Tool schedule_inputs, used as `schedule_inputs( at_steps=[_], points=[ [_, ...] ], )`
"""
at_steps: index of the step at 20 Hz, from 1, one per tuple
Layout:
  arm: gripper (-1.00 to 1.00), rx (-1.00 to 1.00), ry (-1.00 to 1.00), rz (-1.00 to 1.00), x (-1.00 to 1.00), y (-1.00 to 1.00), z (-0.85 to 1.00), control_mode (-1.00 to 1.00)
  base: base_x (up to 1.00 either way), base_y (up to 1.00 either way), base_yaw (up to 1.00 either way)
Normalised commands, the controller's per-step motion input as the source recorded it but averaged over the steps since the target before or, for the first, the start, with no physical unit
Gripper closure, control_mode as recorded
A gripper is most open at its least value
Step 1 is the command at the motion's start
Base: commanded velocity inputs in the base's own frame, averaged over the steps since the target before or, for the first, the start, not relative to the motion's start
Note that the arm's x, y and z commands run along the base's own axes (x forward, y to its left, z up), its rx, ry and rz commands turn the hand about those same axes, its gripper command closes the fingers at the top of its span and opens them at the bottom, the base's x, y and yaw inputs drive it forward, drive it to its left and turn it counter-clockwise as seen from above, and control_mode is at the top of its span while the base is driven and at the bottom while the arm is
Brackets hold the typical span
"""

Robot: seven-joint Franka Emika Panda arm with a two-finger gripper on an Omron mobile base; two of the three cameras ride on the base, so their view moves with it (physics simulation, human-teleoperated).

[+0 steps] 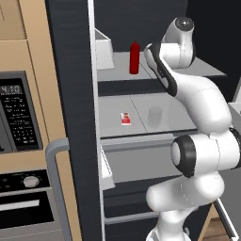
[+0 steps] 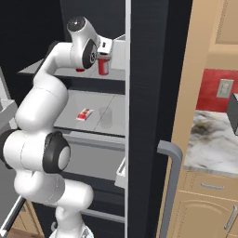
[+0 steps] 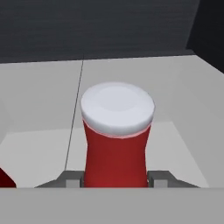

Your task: Place the ketchup and ketchup from the counter to the top shelf of the fridge. If the existing items in the fridge are on the top shelf, move them to other shelves.

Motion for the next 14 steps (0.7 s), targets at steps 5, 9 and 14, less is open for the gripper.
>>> schedule_inputs(
  at_steps=[5,9,14],
  points=[
    [-1.00,0.00,-0.04,0.00,0.21,0.00,-0.09,-1.00,0.00,0.00,0.00],
    [-1.00,0.00,0.00,0.00,0.02,0.00,-0.02,-1.00,0.00,0.00,0.00],
    [-1.00,0.00,0.00,0.00,-0.02,0.00,0.00,-1.00,0.00,0.00,0.00]
  ],
)
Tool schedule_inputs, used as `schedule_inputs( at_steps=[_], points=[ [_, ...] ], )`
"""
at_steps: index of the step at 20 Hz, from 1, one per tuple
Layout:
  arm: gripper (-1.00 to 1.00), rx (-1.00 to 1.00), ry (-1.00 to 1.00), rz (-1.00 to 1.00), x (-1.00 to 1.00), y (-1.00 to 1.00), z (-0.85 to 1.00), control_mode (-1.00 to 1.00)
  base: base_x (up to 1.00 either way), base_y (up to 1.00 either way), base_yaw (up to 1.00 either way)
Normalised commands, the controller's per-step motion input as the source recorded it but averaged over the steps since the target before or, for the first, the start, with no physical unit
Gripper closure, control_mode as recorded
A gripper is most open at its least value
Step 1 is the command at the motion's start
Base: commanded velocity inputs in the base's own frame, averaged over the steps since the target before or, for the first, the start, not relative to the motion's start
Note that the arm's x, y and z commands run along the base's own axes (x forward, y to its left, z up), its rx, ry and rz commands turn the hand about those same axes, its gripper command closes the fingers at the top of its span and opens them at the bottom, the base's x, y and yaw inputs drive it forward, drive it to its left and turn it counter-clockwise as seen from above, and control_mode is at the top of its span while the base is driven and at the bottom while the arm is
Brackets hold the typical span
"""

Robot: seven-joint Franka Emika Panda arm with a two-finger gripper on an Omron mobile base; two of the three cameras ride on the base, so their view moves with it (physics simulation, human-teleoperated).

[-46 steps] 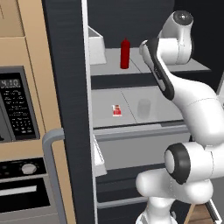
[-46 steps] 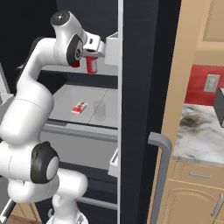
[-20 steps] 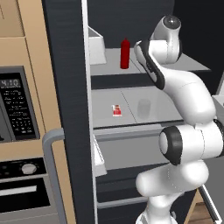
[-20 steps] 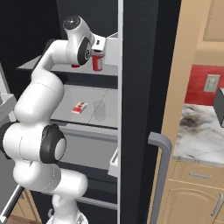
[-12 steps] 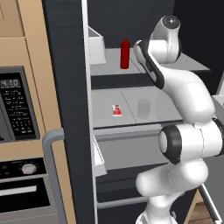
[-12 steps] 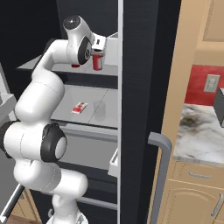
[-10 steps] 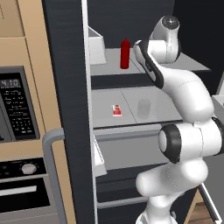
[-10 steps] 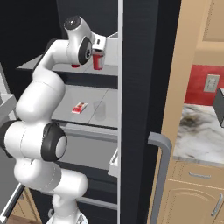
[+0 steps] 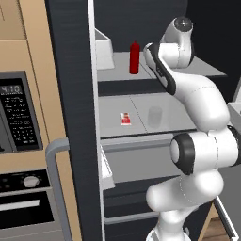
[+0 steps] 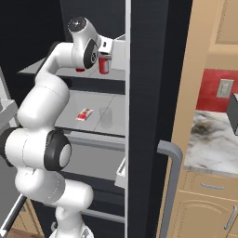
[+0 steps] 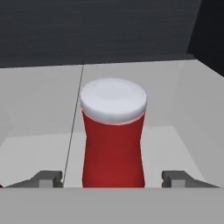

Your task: Place the ketchup and ketchup from the counter to the top shelf of the fridge. If the existing items in the fridge are on the top shelf, move them to other shelves.

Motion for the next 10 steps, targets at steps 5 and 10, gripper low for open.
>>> schedule_inputs(
  at_steps=[5,10],
  points=[
    [-1.00,0.00,-0.10,0.00,-0.34,0.00,0.02,-1.00,0.00,0.00,0.00],
    [-1.00,0.00,-0.37,0.01,-0.93,0.00,0.22,-1.00,0.00,0.00,0.00]
  ],
)
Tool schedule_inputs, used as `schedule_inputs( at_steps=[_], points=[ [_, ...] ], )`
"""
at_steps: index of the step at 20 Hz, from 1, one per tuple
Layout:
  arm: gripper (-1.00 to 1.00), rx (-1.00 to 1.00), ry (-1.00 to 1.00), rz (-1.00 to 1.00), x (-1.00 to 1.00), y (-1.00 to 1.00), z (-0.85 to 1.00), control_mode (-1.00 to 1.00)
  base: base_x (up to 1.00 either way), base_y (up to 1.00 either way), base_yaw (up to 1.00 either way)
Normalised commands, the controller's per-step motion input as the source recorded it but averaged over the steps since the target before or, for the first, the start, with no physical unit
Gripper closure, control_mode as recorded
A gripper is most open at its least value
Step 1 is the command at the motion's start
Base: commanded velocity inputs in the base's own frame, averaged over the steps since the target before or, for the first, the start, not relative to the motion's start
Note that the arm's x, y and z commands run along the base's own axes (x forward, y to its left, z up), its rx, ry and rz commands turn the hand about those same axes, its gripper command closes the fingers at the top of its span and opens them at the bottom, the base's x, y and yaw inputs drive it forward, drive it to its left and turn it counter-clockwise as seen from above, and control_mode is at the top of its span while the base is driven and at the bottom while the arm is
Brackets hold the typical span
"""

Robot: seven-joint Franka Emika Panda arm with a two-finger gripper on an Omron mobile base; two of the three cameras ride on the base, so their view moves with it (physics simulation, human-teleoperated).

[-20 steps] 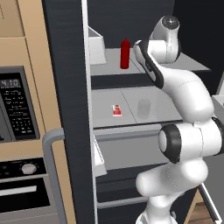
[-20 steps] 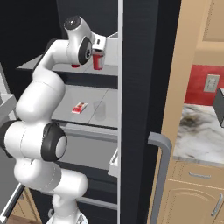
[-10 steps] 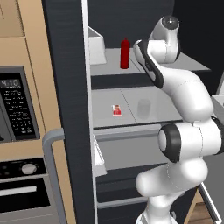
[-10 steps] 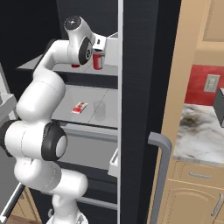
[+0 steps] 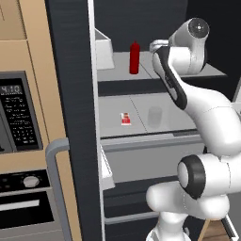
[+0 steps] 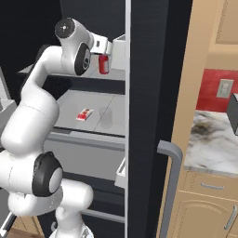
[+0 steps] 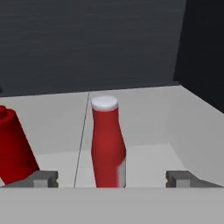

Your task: Place the ketchup and ketchup from the counter to the top shelf of the fridge. If the existing items in the fridge are on the top shelf, move them to other shelves.

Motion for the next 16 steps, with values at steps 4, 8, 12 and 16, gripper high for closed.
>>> schedule_inputs(
  at_steps=[4,8,12,16],
  points=[
    [-1.00,0.01,-0.43,0.02,-1.00,0.00,0.30,-1.00,0.00,0.00,0.00],
    [-1.00,0.04,-0.21,0.00,-1.00,-0.06,0.28,-1.00,0.00,0.00,0.00],
    [-1.00,0.00,-0.01,0.00,-1.00,-0.01,0.09,-1.00,0.00,0.00,0.00],
    [-1.00,0.00,0.00,0.00,-1.00,0.00,0.22,-1.00,0.00,0.00,0.00]
  ],
)
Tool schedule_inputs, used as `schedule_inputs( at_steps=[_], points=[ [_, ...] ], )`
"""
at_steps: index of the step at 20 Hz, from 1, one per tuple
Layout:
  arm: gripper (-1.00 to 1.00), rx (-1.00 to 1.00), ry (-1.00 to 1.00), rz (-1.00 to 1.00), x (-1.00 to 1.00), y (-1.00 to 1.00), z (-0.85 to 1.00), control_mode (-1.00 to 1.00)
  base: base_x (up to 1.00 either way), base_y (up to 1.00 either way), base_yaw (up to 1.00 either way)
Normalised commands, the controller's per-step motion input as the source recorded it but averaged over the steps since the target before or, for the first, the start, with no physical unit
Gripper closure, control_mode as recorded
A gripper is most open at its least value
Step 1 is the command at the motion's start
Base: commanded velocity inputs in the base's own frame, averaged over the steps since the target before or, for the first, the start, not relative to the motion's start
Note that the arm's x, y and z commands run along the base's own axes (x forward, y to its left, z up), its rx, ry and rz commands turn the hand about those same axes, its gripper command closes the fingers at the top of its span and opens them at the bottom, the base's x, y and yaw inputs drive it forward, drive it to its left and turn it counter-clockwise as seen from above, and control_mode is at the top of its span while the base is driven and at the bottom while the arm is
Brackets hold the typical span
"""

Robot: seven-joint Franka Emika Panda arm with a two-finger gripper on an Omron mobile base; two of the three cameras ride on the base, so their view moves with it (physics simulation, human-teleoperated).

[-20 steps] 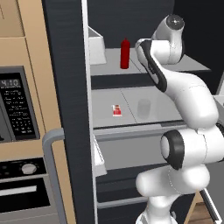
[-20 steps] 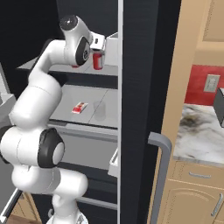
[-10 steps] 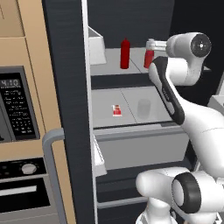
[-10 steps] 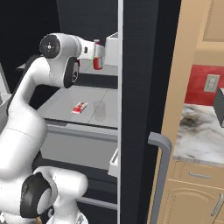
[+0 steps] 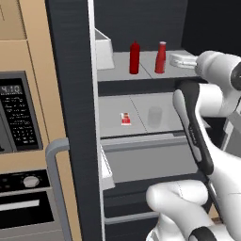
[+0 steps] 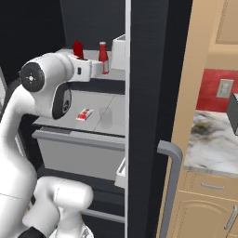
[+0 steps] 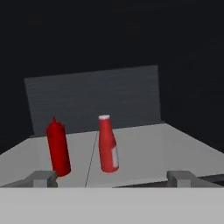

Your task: Place the ketchup and ketchup from the counter to the top shelf of the fridge. If the existing items in the fridge are on the top shelf, move them to other shelves.

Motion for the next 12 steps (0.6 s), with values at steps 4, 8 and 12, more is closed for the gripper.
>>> schedule_inputs(
  at_steps=[4,8,12],
  points=[
    [-1.00,0.00,0.00,0.00,-1.00,0.00,0.34,-1.00,0.00,0.00,0.00],
    [-1.00,-0.03,-0.15,0.08,-0.41,0.02,0.10,-1.00,0.00,0.00,0.00],
    [-1.00,0.01,0.00,0.00,-0.03,0.00,0.00,-1.00,0.00,0.00,0.00]
  ],
)
